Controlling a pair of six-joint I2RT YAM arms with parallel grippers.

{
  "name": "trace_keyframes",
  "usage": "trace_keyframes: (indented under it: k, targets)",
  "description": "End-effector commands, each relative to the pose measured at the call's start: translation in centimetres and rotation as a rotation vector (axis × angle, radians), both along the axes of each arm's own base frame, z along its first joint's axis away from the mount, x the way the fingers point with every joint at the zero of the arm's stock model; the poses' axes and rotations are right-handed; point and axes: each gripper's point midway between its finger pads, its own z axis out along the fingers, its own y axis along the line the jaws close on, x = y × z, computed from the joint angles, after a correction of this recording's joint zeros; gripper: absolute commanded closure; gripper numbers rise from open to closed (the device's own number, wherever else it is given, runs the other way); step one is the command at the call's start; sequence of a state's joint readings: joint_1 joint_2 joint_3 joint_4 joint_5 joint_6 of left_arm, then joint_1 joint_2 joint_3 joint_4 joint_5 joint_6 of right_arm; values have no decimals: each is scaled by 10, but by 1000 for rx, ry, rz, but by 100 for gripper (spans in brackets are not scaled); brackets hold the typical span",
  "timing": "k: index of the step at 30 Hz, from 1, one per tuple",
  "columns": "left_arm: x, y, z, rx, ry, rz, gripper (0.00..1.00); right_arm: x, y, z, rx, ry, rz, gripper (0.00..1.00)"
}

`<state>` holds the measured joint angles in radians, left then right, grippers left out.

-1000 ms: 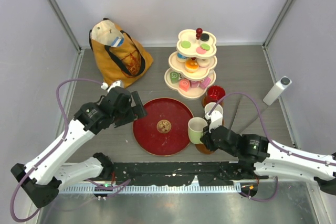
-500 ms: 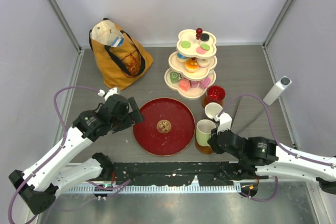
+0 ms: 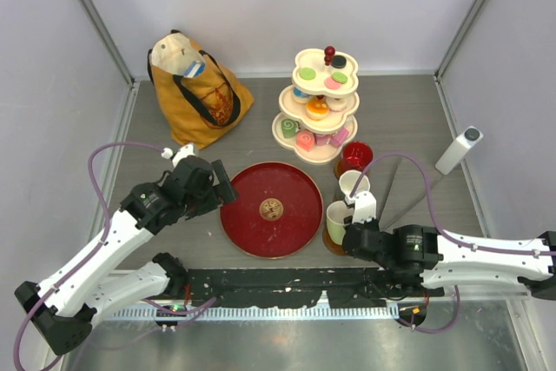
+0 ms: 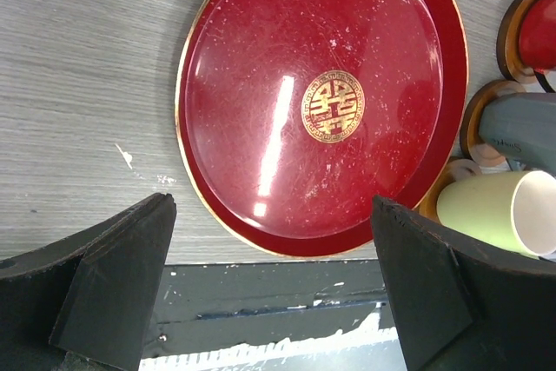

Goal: Serve the afternoon tea

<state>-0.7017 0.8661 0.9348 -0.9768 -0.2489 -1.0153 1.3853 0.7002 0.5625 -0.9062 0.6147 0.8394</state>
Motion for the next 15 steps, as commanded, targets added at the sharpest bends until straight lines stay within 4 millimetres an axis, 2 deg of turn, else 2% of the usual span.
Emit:
trace_keyframes:
  k: [1,11,15]
  targets:
    - [12,-1,18,-17,-71,20,0,5,7,10,94,-25,-66,71]
    - [14,2,19,-12,-85,30,0,-11,17,3,148,37,-36,43]
    - [14,1,19,-10,-82,30,0,-10,14,4,147,34,-65,39]
